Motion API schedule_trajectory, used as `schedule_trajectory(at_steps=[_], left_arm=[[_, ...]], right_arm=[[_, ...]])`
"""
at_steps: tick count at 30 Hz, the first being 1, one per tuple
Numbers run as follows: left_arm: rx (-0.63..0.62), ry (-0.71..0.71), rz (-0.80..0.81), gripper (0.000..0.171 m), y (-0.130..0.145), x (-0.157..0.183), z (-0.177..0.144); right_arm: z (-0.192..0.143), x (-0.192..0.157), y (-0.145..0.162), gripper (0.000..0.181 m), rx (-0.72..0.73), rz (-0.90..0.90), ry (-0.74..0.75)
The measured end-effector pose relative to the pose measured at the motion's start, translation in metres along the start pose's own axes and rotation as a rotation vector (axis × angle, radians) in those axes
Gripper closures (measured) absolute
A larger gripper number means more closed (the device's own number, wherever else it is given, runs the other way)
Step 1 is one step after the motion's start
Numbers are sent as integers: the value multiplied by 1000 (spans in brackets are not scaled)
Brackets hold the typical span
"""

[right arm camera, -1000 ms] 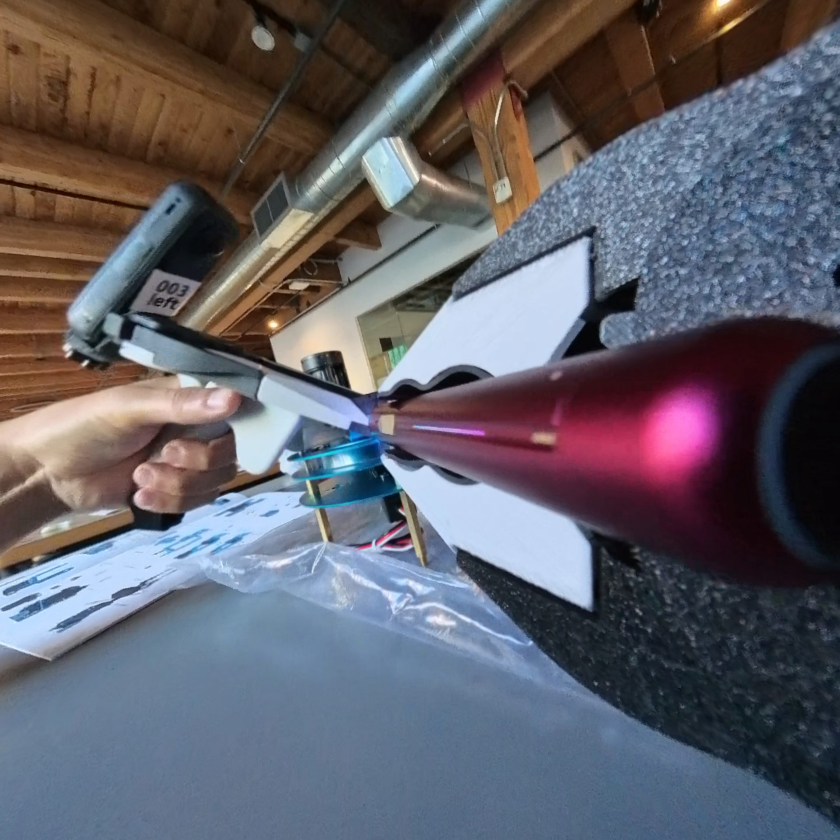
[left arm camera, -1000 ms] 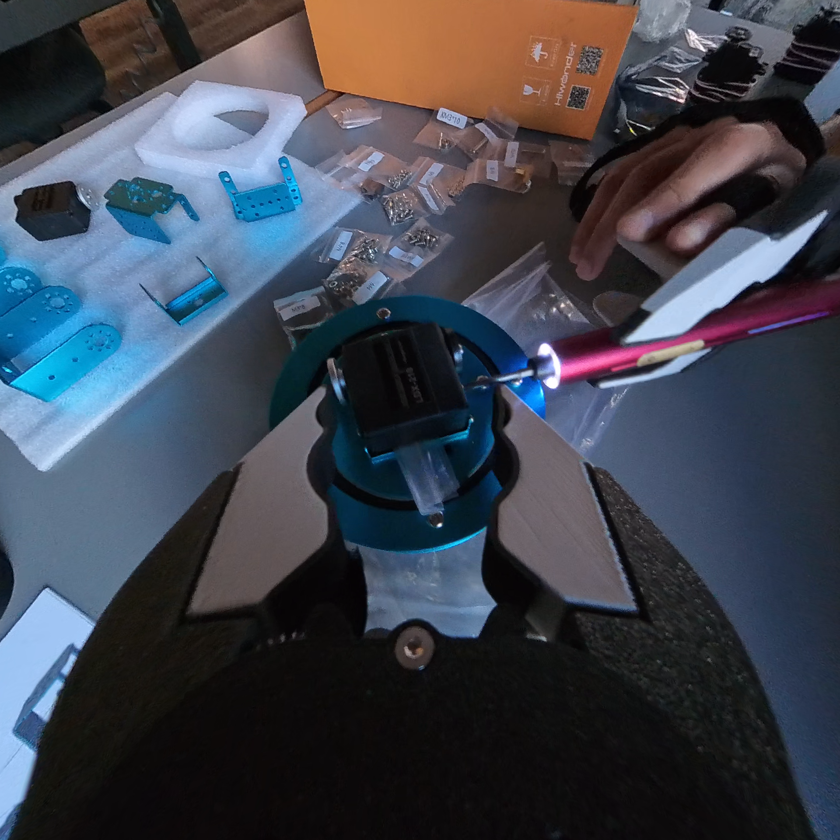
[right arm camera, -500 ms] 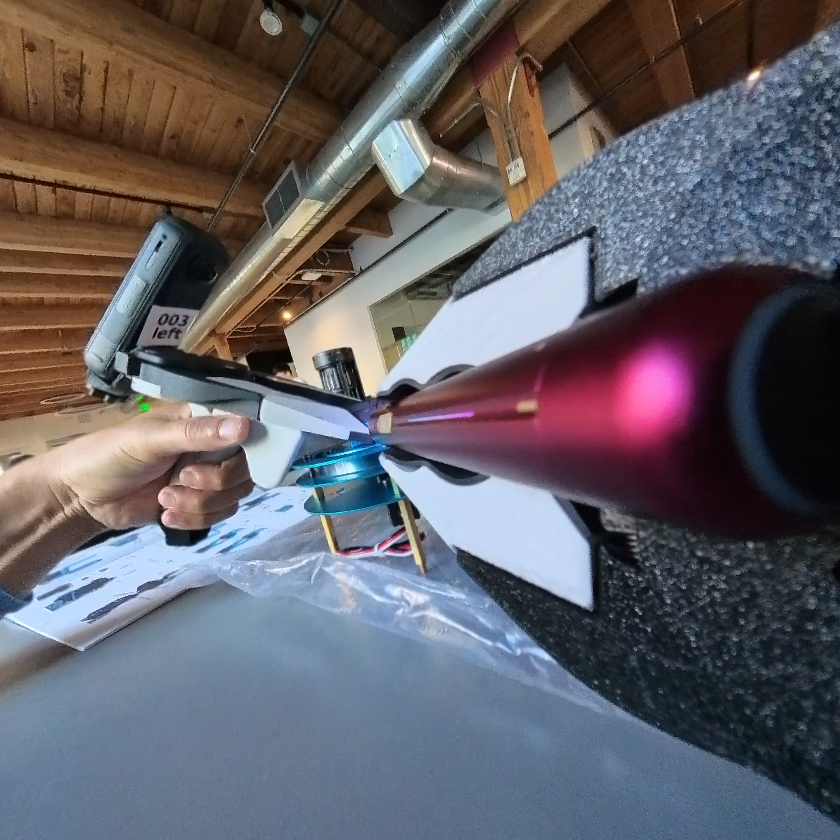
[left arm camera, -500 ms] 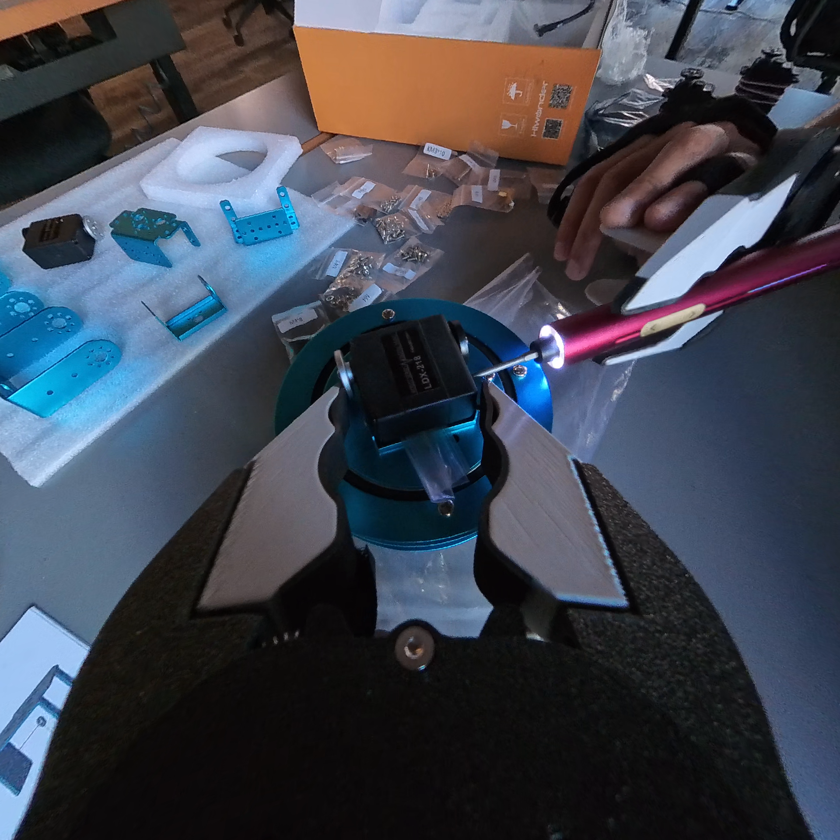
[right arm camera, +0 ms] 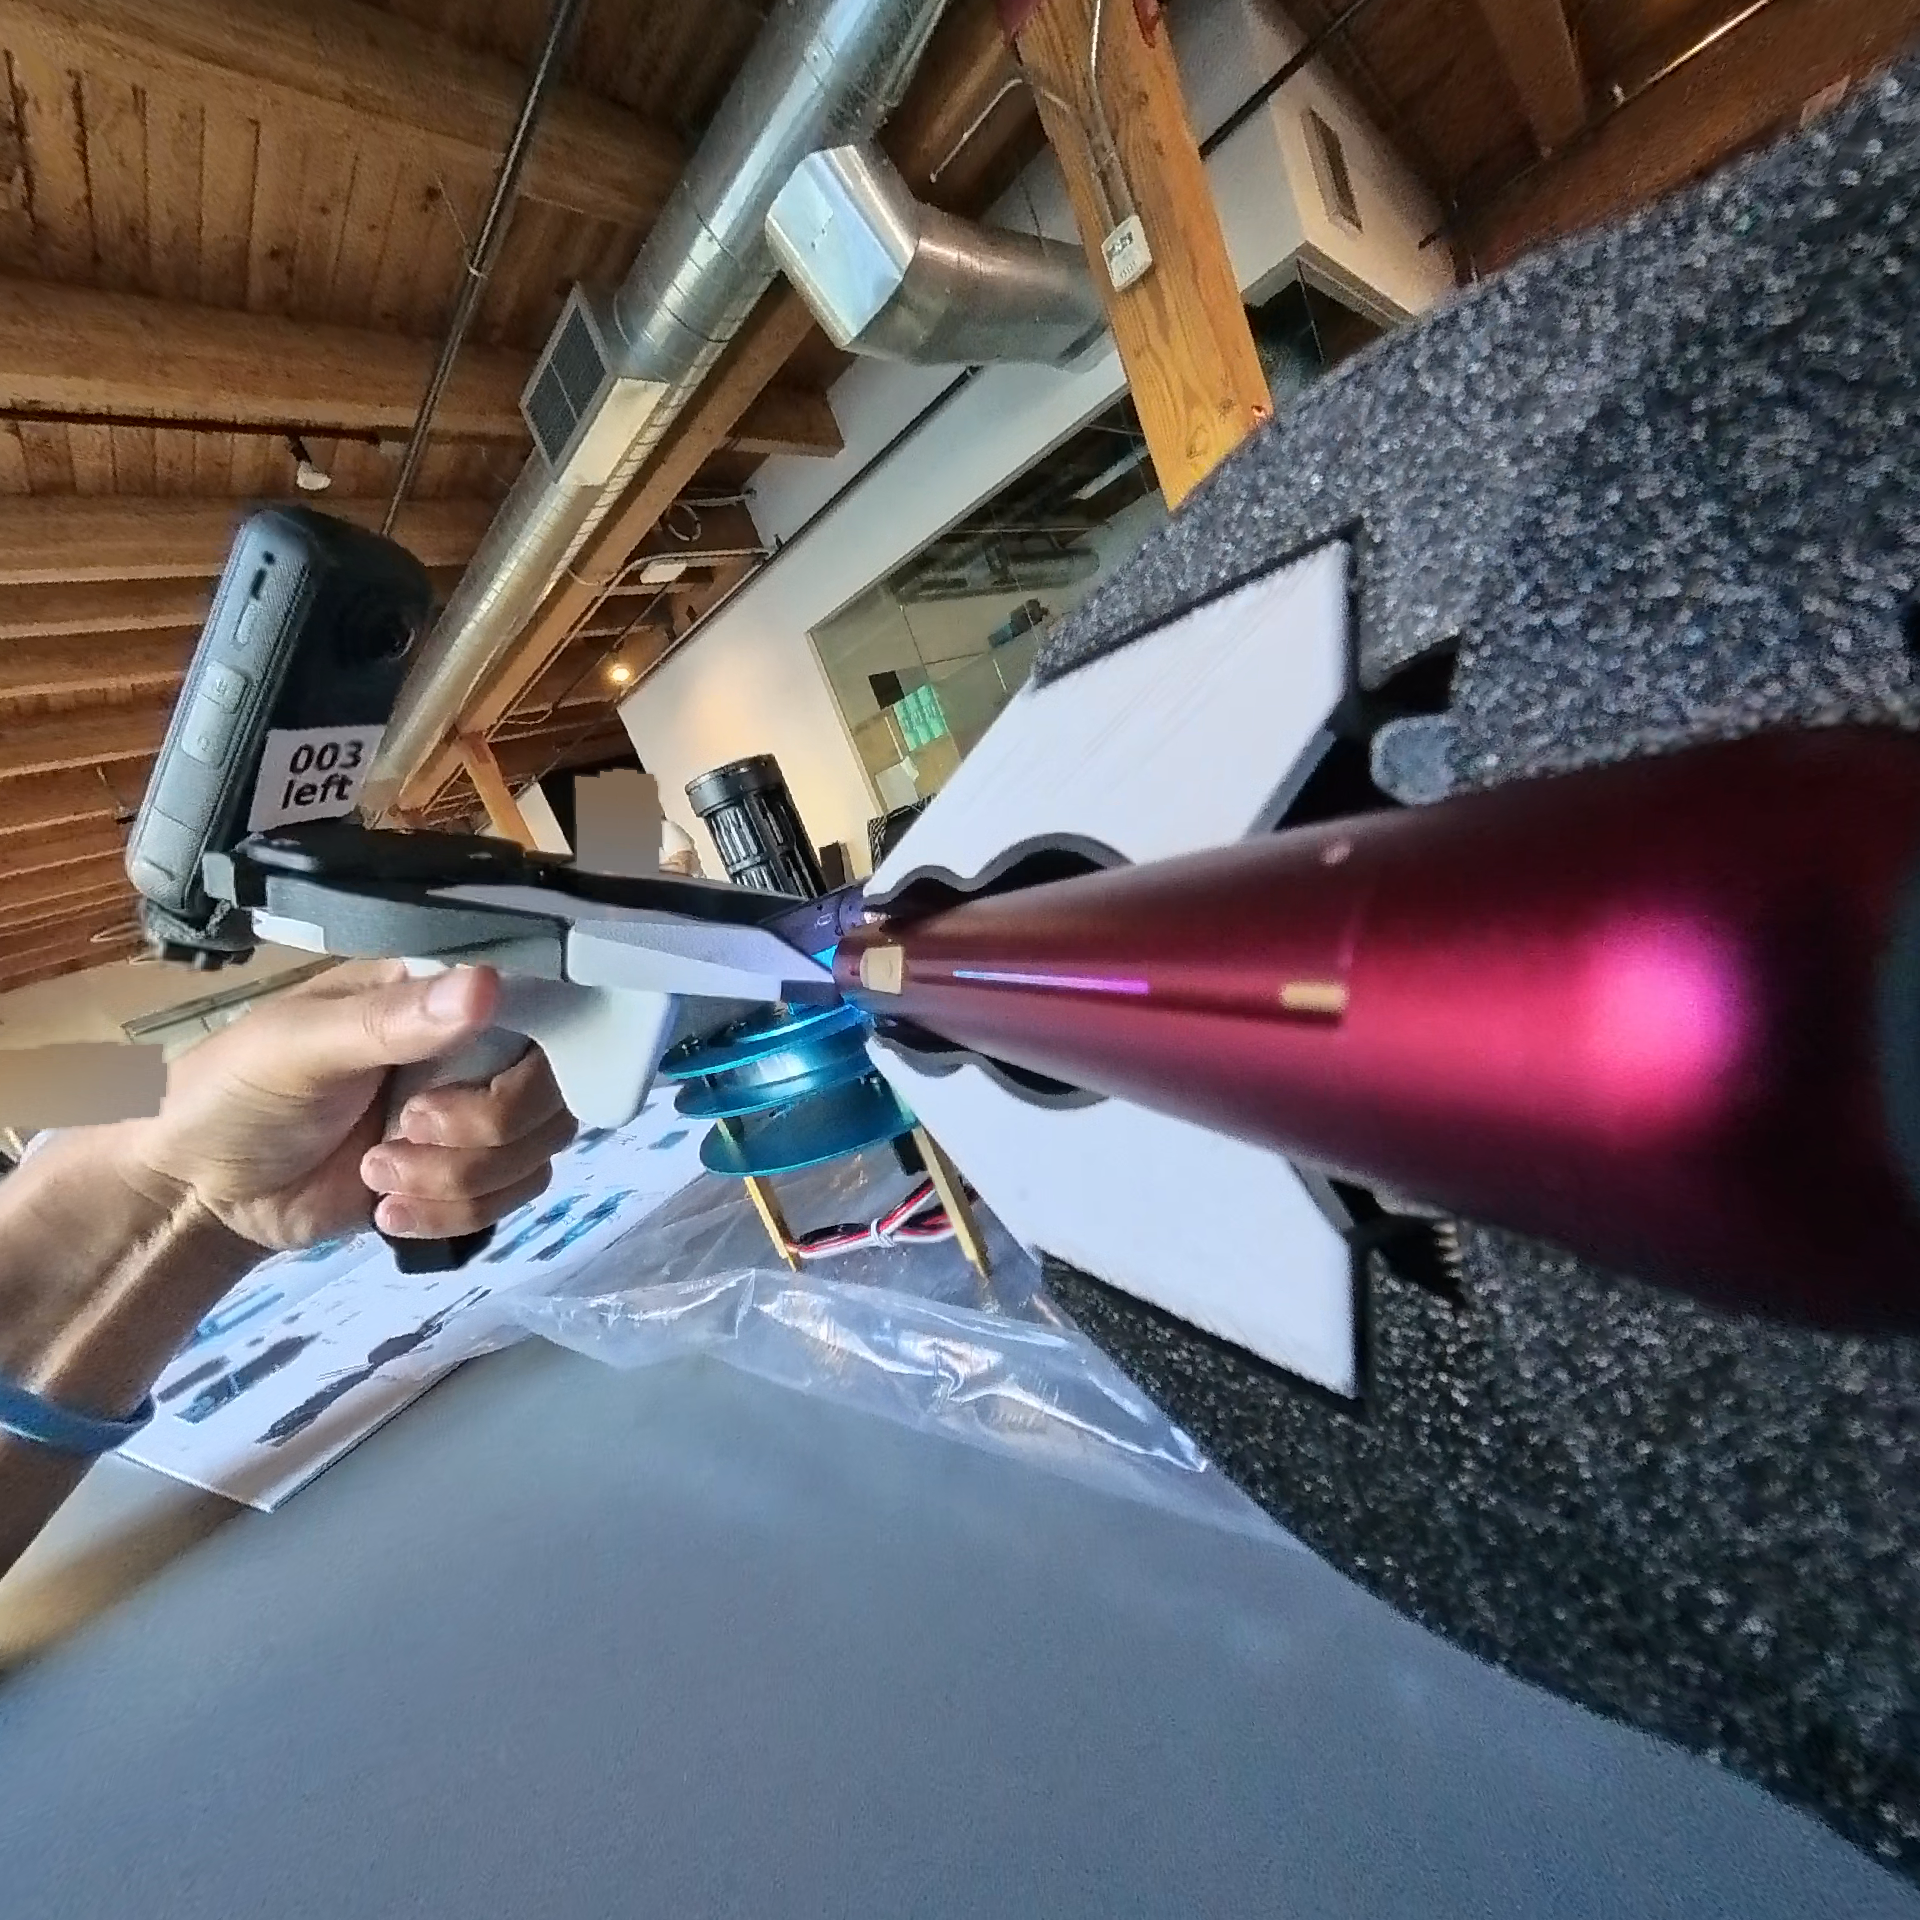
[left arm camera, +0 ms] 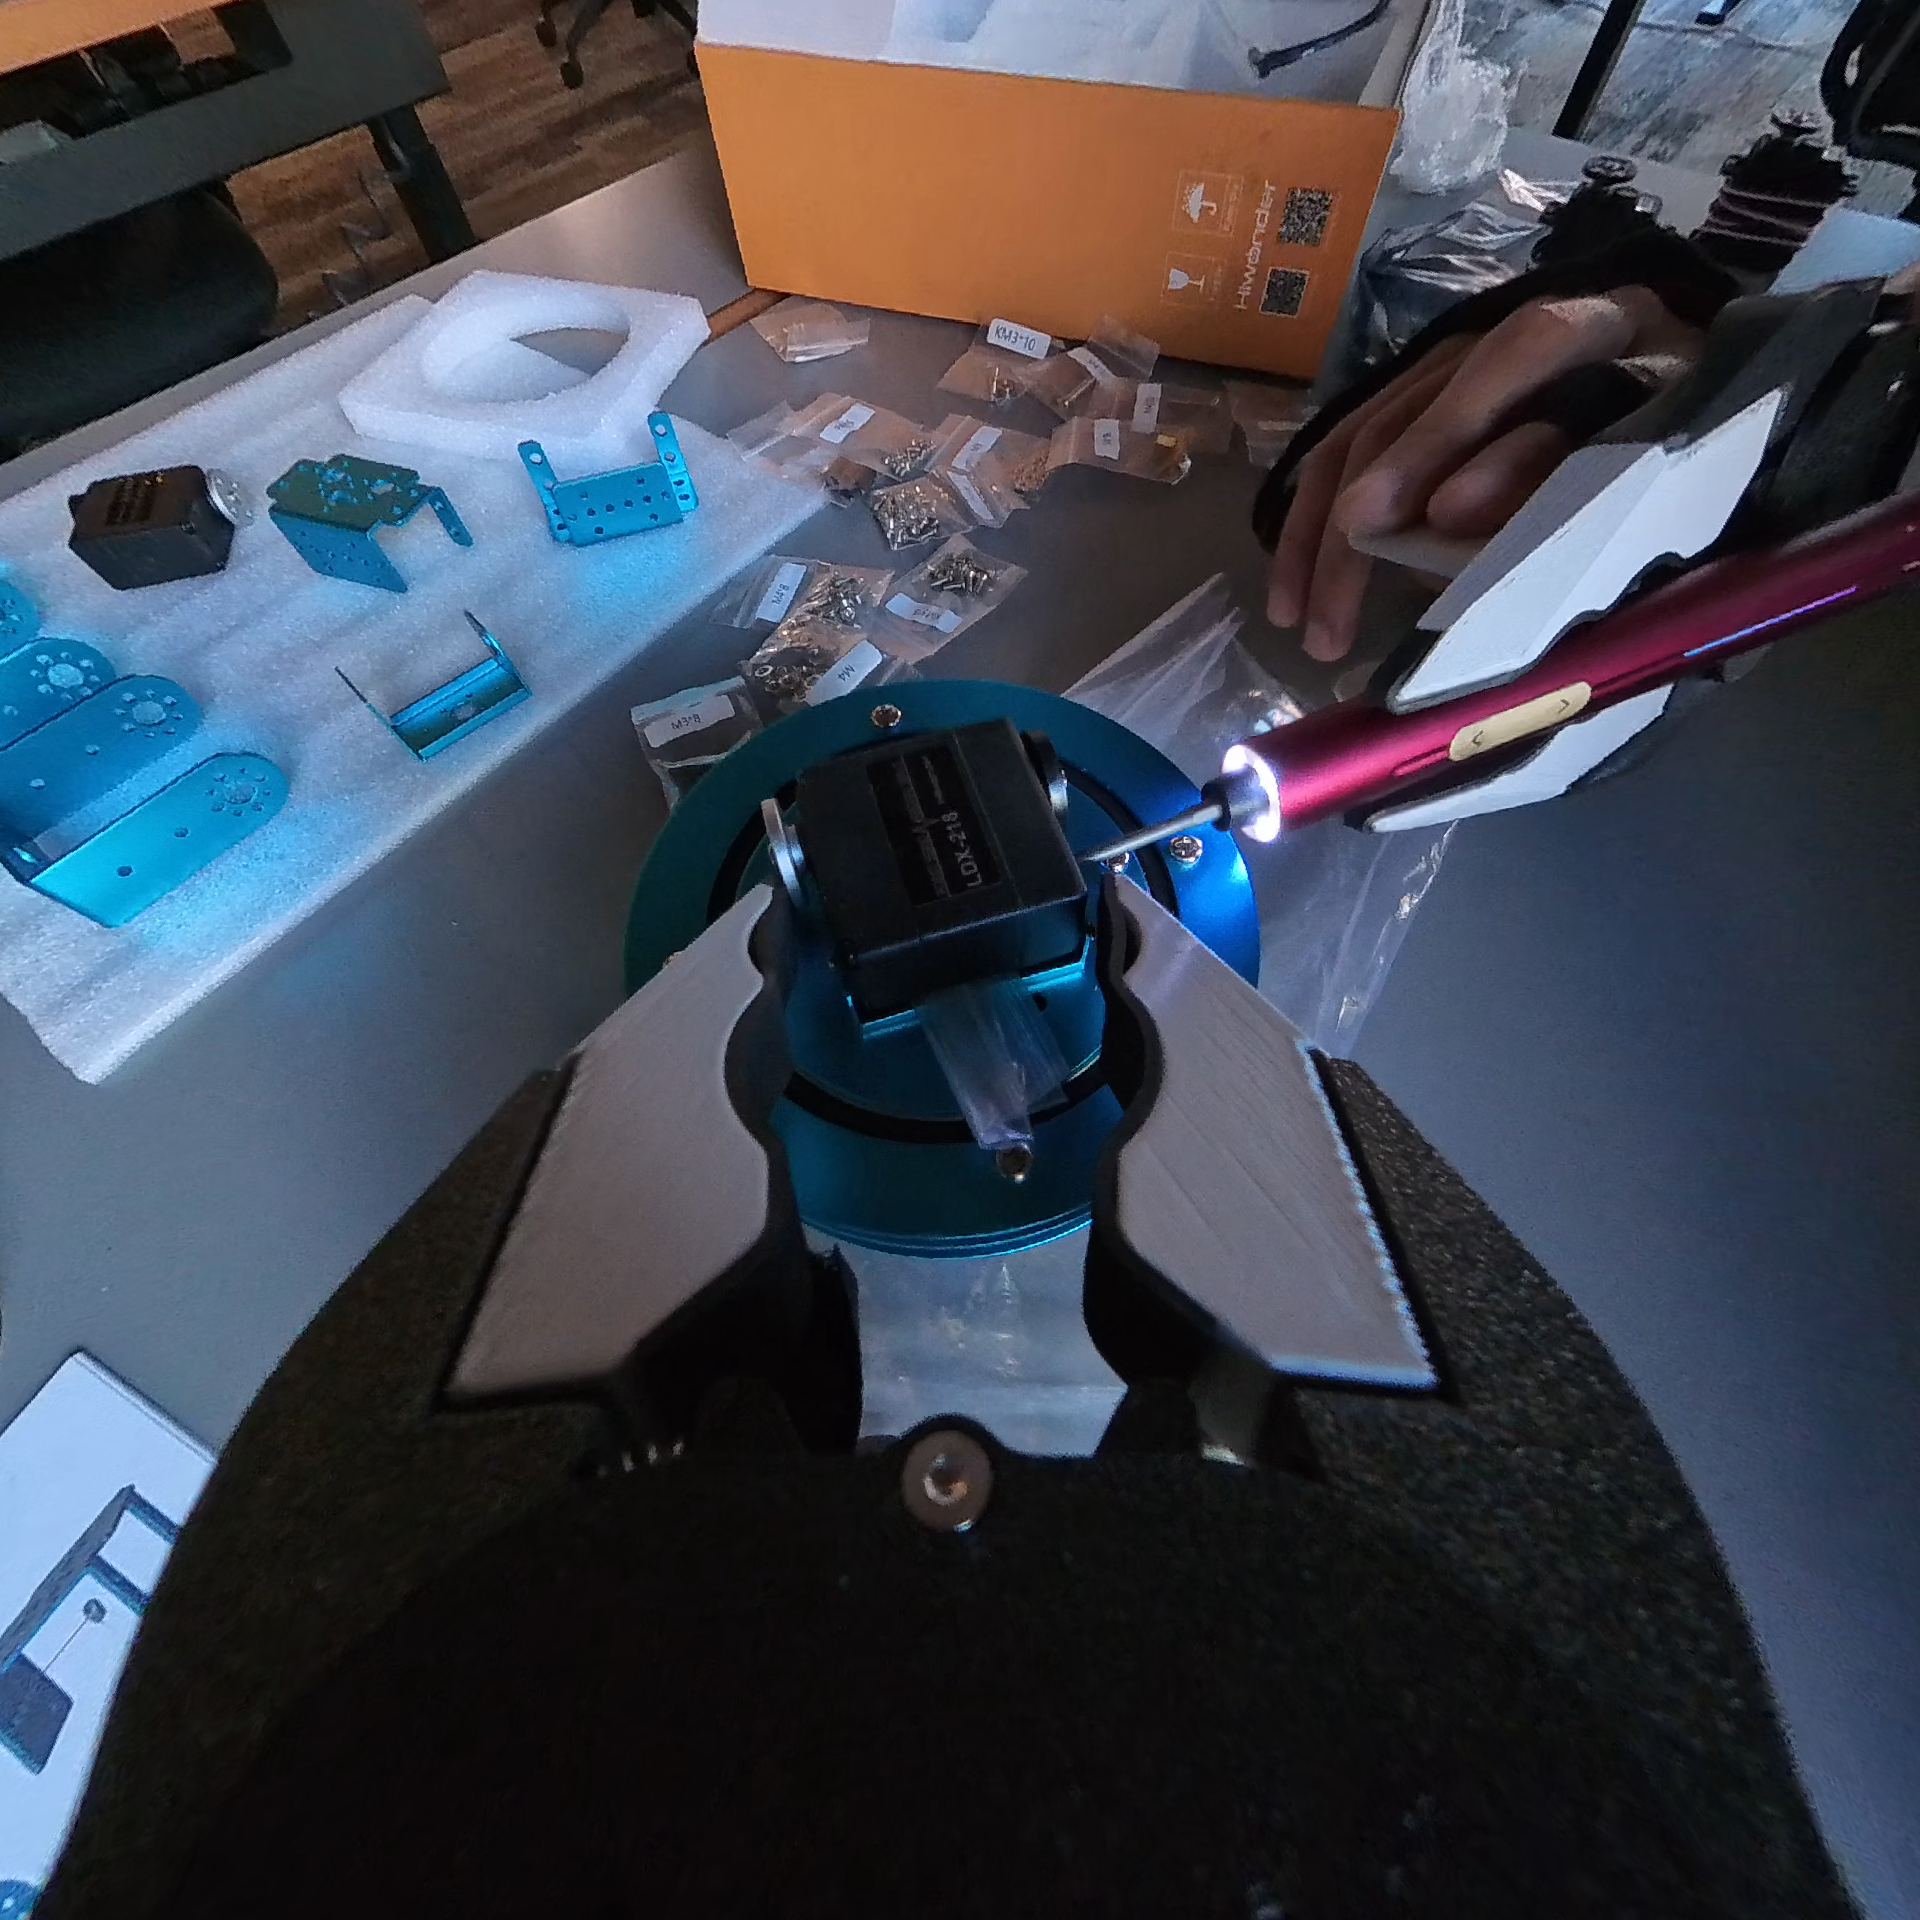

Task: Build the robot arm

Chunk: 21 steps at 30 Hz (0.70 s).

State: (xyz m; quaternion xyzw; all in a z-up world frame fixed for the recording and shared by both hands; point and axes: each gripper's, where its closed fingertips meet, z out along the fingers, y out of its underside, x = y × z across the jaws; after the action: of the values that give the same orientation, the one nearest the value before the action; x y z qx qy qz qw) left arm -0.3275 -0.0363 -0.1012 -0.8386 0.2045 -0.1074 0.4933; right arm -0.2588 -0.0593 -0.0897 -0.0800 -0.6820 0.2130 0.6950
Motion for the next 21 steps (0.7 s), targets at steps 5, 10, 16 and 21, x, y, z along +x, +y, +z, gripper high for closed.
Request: schedule_trajectory(at_steps=[5, 10, 16, 21], left_arm=[[-23, 62, -35, 86, -1, 12, 1], [-63, 50, -37, 41, 1, 27, 8], [-73, -48, -86, 46, -3, 20, 15], [-46, -14, -119, 51, -5, 19, 11]], right_arm=[[-1, 0, 1, 159, -8, -15, 10], [2, 1, 6, 160, -22, -28, 19], [3, 3, 10, 160, -38, 2, 19], [3, 4, 11, 158, -35, 13, 13]])
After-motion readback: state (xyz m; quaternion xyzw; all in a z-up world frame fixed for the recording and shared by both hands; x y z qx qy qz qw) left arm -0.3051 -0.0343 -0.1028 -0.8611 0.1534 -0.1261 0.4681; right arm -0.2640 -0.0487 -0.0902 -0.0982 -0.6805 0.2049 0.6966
